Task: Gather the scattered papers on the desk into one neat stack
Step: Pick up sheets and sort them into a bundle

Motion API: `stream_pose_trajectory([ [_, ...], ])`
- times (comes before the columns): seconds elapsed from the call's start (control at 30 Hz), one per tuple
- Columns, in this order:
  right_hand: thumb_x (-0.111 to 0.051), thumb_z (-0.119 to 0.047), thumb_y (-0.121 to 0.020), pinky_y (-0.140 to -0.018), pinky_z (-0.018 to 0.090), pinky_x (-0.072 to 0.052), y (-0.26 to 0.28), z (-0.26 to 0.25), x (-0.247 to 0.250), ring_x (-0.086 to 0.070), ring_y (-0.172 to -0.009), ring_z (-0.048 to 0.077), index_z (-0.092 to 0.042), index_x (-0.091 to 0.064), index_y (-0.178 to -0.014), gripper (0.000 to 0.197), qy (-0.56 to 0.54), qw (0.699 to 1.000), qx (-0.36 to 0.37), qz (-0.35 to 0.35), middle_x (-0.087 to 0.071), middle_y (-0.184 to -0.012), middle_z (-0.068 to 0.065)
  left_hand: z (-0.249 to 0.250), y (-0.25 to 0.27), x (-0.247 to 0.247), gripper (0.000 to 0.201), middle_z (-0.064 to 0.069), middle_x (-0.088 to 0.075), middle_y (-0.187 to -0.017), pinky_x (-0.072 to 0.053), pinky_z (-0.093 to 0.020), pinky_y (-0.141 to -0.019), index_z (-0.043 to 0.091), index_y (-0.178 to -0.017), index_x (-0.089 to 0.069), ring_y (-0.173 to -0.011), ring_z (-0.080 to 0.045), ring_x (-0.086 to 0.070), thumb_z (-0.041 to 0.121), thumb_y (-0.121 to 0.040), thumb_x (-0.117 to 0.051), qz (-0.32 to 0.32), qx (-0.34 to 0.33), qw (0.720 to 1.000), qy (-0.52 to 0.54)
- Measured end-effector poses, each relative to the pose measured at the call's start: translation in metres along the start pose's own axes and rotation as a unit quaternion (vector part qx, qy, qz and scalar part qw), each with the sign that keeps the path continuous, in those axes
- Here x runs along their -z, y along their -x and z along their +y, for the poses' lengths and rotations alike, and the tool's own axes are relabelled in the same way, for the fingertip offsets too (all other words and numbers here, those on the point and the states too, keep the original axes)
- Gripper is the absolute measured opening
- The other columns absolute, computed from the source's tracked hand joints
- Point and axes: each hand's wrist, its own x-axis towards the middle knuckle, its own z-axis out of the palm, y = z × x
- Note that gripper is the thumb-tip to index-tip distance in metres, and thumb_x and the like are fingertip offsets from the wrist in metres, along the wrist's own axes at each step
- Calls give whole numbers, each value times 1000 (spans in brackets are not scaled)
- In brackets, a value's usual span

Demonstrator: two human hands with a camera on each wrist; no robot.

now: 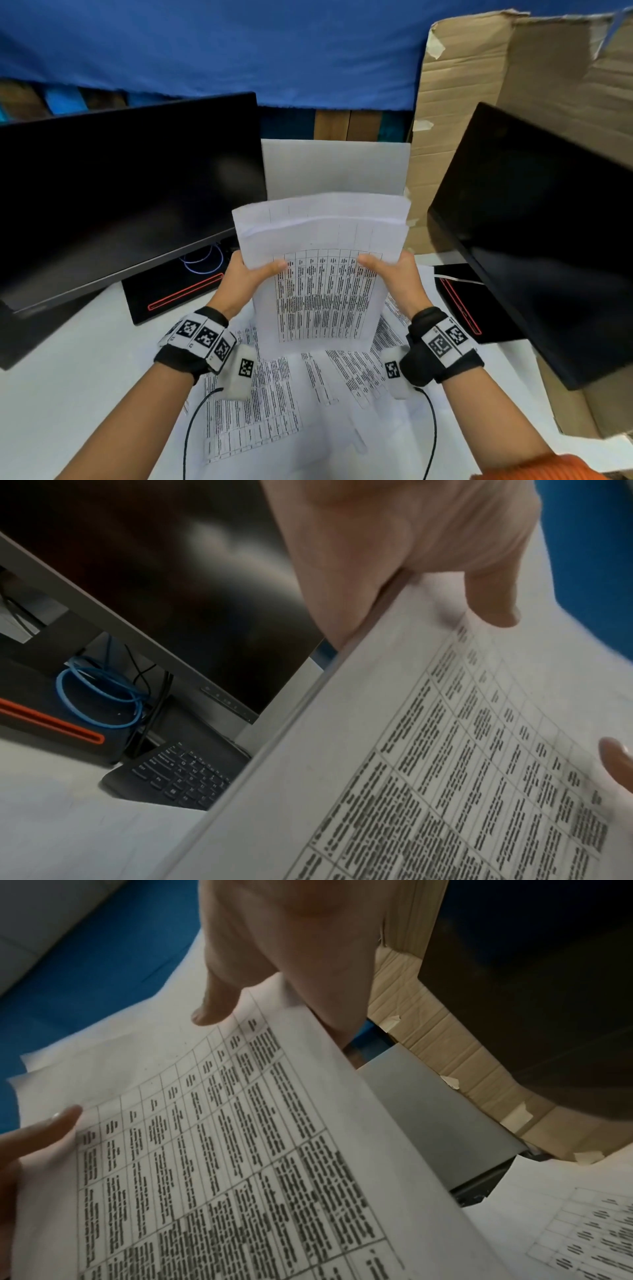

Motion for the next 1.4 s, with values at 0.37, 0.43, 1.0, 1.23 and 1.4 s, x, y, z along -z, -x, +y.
stream_pose_trajectory([
  [0.37, -72, -1, -73, -90, 34, -51, 5, -3, -3, -66, -95, 20, -22, -66, -90, 27, -2, 1000, -16, 15, -69, -95, 3, 4, -1, 1, 57, 22, -72, -96, -52, -13, -76, 36, -98, -62, -93, 1, -66, 55, -47, -78, -36, -9, 999, -18],
  [0.43, -72, -2, -73, -84, 26, -54, 3, -9, -3, -68, -87, 9, -24, -67, -87, 27, -3, 1000, 0, 7, -71, -88, -7, 10, -3, 4, 56, 19, -72, -97, -53, -16, -78, 35, -98, -63, -95, -2, -66, 56, -48, -78, -37, -21, 999, -9],
  [1.0, -60, -5, -85, -69, 15, -54, 12, 20, 15, -65, -65, -9, -12, -65, -93, 12, -3, 993, -36, 114, -71, -68, -17, -50, 34, 64, 26, -4, -64, -111, -44, -27, -96, 11, -112, -62, -103, -10, -61, 7, -87, -55, 106, 99, 973, -181],
  [1.23, -59, -5, -85, -59, 2, -48, 10, 17, 32, -63, -68, -16, -14, -63, -98, 16, 14, 991, 18, 135, -69, -68, -21, -114, 97, 111, 74, -26, -34, -137, -35, -46, -104, 1, -134, -29, -124, -42, -37, 35, -78, -64, 200, 501, 737, -406],
  [1.4, -60, -7, -86, -56, 0, -46, 18, 44, 30, -61, -66, -18, 2, -59, -114, 30, 7, 992, -10, 122, -60, -85, -12, -121, 86, 87, 87, -27, -28, -139, -34, -49, -104, -5, -133, -22, -126, -44, -35, 33, -73, -72, 228, 506, 746, -368],
])
